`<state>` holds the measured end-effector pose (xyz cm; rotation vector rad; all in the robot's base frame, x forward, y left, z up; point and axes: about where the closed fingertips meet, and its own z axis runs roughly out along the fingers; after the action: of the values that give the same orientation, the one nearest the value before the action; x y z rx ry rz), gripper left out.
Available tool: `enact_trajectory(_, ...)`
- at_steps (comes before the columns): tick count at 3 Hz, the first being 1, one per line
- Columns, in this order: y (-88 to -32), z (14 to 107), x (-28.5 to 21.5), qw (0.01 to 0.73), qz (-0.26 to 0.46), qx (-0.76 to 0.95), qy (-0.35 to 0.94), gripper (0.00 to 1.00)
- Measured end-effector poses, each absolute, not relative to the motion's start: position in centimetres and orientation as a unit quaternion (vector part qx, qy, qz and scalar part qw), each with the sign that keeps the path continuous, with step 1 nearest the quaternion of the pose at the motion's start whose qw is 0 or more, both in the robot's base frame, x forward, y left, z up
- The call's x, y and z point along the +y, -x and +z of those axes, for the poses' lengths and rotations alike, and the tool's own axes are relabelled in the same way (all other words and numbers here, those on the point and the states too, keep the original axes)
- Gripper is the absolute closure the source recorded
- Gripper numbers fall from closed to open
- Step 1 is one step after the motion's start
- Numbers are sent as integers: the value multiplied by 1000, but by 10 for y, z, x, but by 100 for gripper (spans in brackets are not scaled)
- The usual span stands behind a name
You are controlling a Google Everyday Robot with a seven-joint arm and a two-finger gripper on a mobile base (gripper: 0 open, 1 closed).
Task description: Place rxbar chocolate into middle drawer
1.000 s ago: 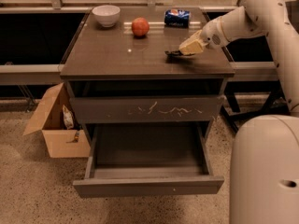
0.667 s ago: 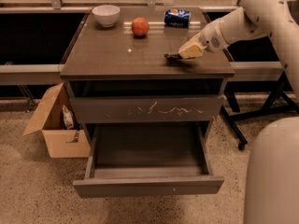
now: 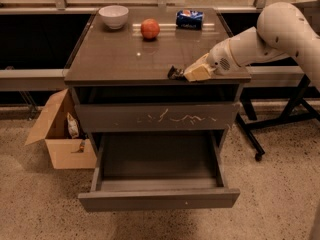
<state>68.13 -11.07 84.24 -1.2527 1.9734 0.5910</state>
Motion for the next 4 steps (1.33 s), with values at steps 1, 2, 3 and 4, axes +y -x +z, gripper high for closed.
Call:
enact_trajectory(1, -660, 835, -100, 345, 253, 762, 486, 100)
enact_trajectory(2, -615, 828, -86, 329, 289, 763, 475, 100)
enact_trajectory(3, -580, 790, -80, 285, 318, 786, 447, 100)
enact_trajectory(4, -555, 732, -89, 243, 348, 812, 401, 100)
